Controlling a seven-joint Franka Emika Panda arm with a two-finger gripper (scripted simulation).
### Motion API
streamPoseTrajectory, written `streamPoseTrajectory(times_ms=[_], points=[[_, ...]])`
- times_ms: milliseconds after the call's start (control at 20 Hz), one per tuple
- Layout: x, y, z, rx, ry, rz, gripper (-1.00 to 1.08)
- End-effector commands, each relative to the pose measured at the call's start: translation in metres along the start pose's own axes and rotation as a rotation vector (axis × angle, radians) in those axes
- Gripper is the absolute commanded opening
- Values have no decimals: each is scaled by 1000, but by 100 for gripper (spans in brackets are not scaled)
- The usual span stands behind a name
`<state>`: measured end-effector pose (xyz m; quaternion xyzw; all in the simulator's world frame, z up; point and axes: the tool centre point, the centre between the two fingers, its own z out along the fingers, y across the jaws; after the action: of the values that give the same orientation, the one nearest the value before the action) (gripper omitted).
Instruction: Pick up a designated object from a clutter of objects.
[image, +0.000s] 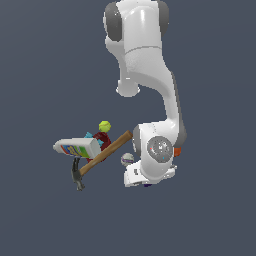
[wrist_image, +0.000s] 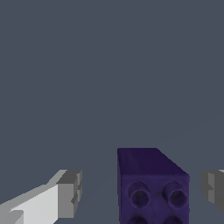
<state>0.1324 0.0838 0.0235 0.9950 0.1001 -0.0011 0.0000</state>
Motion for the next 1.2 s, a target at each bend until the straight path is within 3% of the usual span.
streamPoseTrajectory(times_ms=[0, 50, 100, 750, 1150], points=[[1, 0, 2, 0, 2, 0, 100], [2, 0, 1, 0, 2, 0, 100], [2, 0, 1, 0, 2, 0, -100], [1, -1, -1, 0, 2, 0, -100], [-5, -14, -28, 0, 2, 0, -100]])
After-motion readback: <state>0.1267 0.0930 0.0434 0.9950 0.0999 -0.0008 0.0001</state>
